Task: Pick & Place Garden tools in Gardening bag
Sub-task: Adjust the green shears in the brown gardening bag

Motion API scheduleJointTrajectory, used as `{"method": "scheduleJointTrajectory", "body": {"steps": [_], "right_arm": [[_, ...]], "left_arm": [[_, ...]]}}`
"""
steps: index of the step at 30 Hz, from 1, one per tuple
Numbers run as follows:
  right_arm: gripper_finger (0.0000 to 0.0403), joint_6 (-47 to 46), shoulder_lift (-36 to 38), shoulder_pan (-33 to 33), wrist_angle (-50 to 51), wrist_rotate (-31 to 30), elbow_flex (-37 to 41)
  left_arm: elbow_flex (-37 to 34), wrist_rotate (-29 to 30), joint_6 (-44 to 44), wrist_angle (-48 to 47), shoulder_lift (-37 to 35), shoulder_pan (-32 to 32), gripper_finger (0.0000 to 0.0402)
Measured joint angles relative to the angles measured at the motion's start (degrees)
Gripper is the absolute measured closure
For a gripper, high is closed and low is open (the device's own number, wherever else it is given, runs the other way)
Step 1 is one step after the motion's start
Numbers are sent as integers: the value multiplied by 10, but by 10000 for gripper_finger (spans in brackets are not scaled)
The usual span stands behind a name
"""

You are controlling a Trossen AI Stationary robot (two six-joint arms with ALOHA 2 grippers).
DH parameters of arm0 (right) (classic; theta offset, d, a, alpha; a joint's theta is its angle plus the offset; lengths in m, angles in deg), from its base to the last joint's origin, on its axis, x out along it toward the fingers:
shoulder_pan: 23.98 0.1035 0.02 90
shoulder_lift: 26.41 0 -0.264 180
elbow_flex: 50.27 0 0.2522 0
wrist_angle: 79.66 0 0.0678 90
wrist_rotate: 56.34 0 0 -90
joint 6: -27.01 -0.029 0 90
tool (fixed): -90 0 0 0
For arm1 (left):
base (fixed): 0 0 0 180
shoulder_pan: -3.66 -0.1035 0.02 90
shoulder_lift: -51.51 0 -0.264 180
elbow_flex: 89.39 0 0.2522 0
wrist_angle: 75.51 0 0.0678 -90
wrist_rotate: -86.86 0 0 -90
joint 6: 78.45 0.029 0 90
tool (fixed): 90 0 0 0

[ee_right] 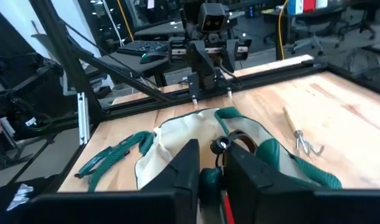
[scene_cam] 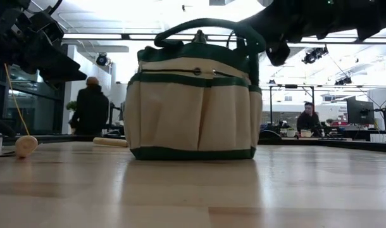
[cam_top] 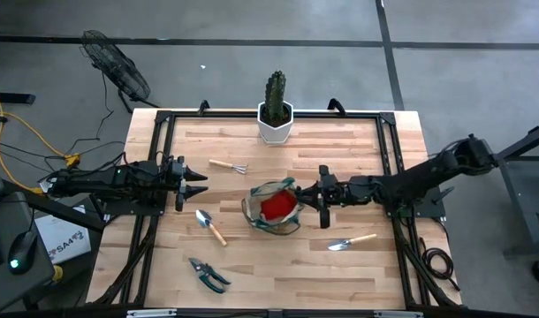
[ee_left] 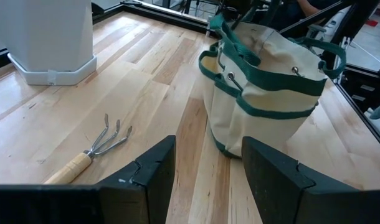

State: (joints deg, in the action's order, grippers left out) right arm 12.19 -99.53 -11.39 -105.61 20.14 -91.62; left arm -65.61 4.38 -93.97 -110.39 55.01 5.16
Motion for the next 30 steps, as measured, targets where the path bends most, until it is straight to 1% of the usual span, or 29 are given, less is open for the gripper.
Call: {"method": "scheduleJointTrajectory", "body": {"steps": [4, 8, 11, 13, 15, 20, 23, 30], "right_arm": [[364, 16, -2, 0, -20, -1, 0], [349, 16, -2, 0, -40, -15, 0], [356, 15, -2, -3, -40, -15, 0], [365, 11, -2, -7, -41, -15, 0], [365, 1, -3, -10, -43, -18, 0], [361, -31, -4, -11, -43, -46, 0], [358, -31, -4, -11, -43, -36, 0], [365, -8, -4, -11, -32, 35, 0]], "left_arm": [[0, -3, 0, -1, 0, 0, 222], [0, -5, 0, -1, 0, 0, 222], [0, -5, 0, -1, 0, 0, 222], [0, -5, 0, -1, 0, 0, 222], [0, -5, 0, -1, 0, 0, 222], [0, -5, 0, -1, 0, 0, 222], [0, -5, 0, -1, 0, 0, 222], [0, -5, 0, -1, 0, 0, 222]]}}
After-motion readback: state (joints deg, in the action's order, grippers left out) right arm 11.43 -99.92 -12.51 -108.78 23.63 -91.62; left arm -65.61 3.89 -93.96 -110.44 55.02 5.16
